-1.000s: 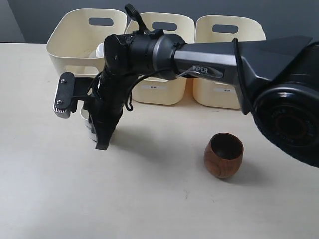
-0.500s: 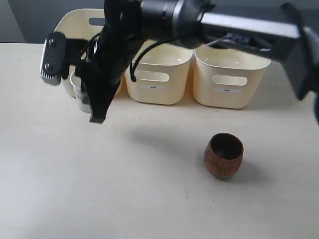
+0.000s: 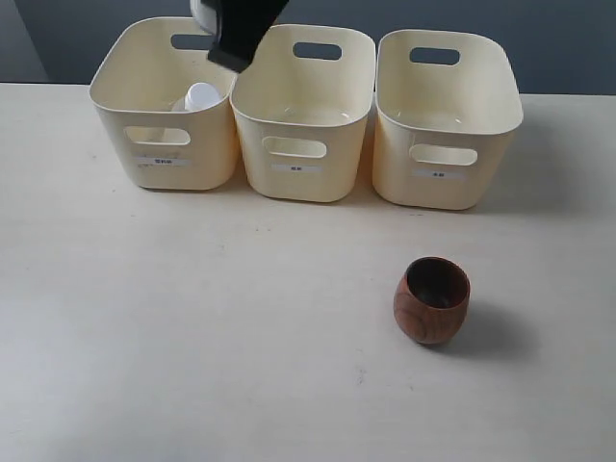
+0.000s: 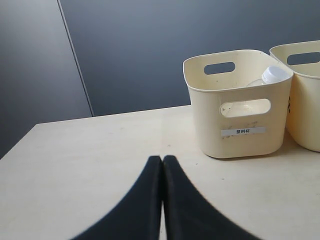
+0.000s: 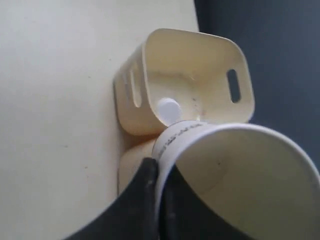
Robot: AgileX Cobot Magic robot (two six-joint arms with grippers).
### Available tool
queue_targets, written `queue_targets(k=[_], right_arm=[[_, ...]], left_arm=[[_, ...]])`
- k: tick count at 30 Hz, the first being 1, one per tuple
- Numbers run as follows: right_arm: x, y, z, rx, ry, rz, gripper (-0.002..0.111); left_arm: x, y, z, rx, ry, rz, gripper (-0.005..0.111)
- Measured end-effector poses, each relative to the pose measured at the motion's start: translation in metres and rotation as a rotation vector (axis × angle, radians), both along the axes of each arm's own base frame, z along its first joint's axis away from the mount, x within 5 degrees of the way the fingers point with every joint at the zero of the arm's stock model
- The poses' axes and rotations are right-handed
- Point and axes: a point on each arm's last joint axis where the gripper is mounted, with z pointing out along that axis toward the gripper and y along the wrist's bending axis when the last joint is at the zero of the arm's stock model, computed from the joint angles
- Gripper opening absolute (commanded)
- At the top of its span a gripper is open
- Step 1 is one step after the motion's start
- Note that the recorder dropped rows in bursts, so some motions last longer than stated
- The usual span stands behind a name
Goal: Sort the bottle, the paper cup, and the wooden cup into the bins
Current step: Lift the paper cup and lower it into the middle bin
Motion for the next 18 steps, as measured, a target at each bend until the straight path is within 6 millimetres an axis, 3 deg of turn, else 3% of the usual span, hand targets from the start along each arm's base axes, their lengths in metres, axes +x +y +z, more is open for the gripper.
queue_targets(k=[3, 7, 13, 18], right_arm=[[0.010, -0.018, 0.005, -0.003, -0.008, -0.095, -0.001], [0.035, -0.045, -0.002, 0.012, 0.012, -0.226, -0.001], [0.068, -0.072, -0.030, 0.116, 0.012, -0.337, -0.001], [0.100, -0.073, -0.060, 0.205, 0.027, -0.380, -0.001]], left_arm=[[0.000, 0.000, 0.000, 0.000, 0.000, 0.000, 0.000], [0.000, 0.000, 0.000, 0.000, 0.000, 0.000, 0.000], [0.000, 0.000, 0.000, 0.000, 0.000, 0.000, 0.000], [0.000, 0.000, 0.000, 0.000, 0.000, 0.000, 0.000]])
